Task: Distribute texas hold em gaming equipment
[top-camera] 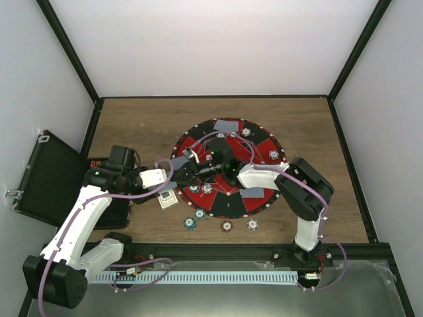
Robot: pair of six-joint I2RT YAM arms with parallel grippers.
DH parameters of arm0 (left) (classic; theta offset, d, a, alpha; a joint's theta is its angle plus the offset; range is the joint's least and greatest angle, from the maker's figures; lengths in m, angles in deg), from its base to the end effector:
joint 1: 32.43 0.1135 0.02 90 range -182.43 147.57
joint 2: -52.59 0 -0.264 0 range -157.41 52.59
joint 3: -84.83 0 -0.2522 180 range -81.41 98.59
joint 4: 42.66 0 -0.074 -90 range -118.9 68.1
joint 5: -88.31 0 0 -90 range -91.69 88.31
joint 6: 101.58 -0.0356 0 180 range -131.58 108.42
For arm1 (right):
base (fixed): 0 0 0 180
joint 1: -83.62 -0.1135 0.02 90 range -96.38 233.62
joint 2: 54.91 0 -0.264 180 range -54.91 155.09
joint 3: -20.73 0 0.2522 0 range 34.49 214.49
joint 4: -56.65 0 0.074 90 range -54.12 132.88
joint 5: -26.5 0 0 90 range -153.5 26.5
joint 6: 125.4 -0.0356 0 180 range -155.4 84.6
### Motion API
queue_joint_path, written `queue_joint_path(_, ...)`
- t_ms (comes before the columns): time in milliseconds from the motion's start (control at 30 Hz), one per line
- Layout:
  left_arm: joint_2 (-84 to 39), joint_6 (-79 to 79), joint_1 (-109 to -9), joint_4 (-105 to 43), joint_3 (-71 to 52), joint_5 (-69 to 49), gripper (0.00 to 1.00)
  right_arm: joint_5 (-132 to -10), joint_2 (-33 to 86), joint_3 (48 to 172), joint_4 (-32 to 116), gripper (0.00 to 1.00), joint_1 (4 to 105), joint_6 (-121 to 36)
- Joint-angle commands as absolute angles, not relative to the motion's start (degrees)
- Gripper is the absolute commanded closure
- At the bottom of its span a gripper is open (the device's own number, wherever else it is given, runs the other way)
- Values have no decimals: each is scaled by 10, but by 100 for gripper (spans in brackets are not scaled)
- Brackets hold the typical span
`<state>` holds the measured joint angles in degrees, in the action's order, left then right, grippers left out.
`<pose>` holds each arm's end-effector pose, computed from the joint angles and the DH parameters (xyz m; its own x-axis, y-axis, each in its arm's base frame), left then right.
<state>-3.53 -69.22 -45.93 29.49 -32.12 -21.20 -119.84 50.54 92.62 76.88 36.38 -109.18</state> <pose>0.1608 -0.0508 0.2655 -0.1717 0.8600 -0.4805 0.9364 0.2940 0.1917 0.2442 0.3077 0.2069 -0.9625 -0.2569 -0.0875 -0.1170 0.1016 0.9879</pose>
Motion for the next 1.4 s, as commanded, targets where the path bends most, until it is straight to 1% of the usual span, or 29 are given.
queue_joint_path(0,-30,-700,-456,283,-320,-216,76,-1212,498,945,757,87,355,-1076)
queue_joint_path(133,-30,-701,-456,285,-319,-213,76,-1208,494,951,735,99,358,-1064)
queue_joint_path(300,-28,-702,-456,286,-317,-212,76,-1214,470,952,709,99,382,-1049)
queue_joint_path(400,-29,-702,-456,288,-317,-211,76,-1219,445,953,659,99,406,-1012)
queue_joint_path(533,-30,-703,-456,289,-317,-208,76,-1206,408,975,500,99,454,-901)
queue_joint_path(667,-29,-703,-456,288,-322,-205,76,-1182,381,990,381,99,511,-796)
queue_joint_path(733,-29,-703,-457,286,-323,-206,76,-1122,381,1024,292,99,528,-722)
queue_joint_path(800,-29,-702,-456,285,-325,-208,76,-1027,390,1061,216,99,530,-652)
queue_joint_path(867,-30,-700,-457,285,-324,-208,76,-908,401,1083,176,99,528,-606)
queue_joint_path(967,-32,-697,-457,287,-322,-206,76,-746,420,1106,158,99,511,-545)
queue_joint_path(1100,-30,-697,-457,288,-324,-204,76,-477,438,1098,204,99,447,-420)
queue_joint_path(1200,-30,-695,-456,288,-324,-204,76,-295,462,1062,295,99,393,-290)
queue_joint_path(1267,-29,-695,-457,288,-324,-203,76,-228,477,1042,352,99,370,-212)
queue_joint_path(1367,-28,-695,-456,288,-324,-202,76,-191,477,984,476,99,350,-97)
